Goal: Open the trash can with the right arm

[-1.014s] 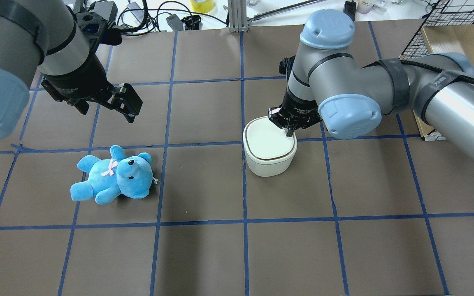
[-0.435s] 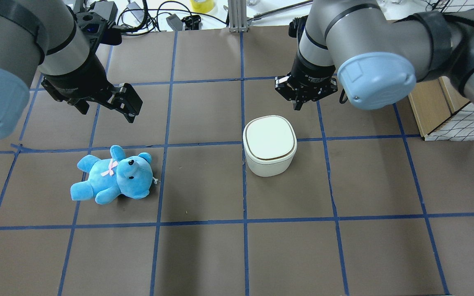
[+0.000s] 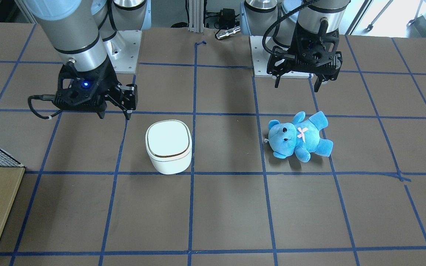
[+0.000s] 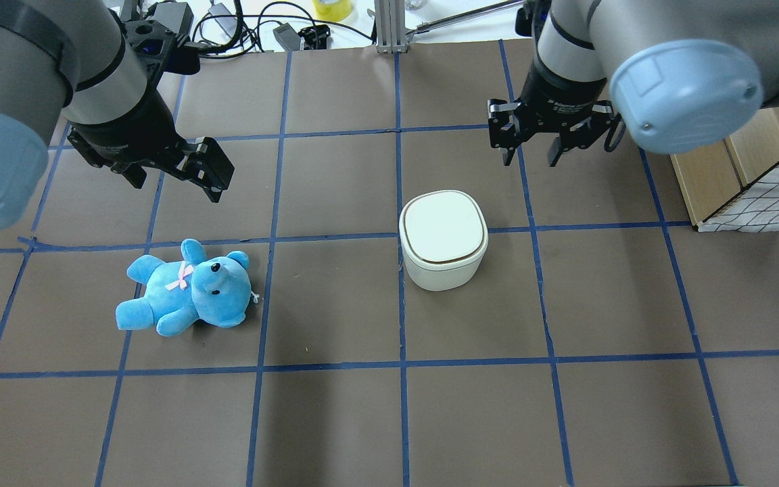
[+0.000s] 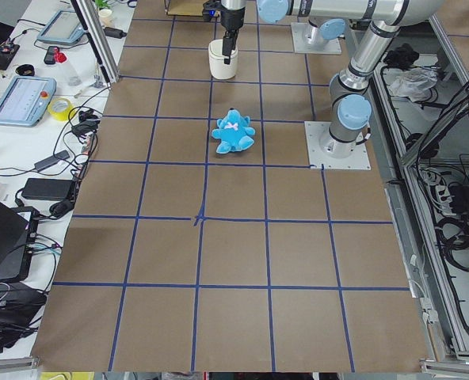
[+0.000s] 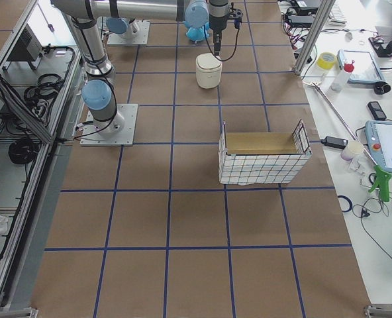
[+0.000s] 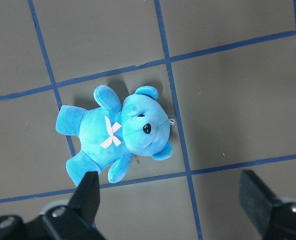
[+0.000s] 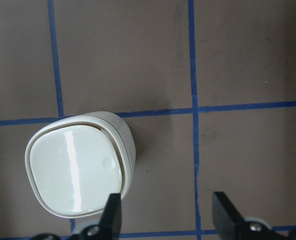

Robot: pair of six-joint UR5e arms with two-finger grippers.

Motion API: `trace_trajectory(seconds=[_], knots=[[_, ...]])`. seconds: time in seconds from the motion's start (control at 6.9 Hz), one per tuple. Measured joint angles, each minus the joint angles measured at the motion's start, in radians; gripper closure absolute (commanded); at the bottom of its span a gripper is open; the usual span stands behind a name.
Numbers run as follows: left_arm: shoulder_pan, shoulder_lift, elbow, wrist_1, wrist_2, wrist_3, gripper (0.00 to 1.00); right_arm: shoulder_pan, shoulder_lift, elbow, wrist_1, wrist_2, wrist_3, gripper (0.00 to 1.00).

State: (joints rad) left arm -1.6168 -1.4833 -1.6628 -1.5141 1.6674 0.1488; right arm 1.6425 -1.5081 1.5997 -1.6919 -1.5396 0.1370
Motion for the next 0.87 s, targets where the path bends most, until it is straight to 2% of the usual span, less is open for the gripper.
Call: trace_trajectory(seconds=[0.29,0.87], knots=[[0.000,0.000,0.000,0.000,0.000,0.000,0.00,-0.067,-0.038,-0.001,0.048,-0.007,-0.050,0.00],[0.000,0.000,0.000,0.000,0.000,0.000,0.00,-0.079,-0.060,0.001,0.057,-0.008,-0.054,0.00]])
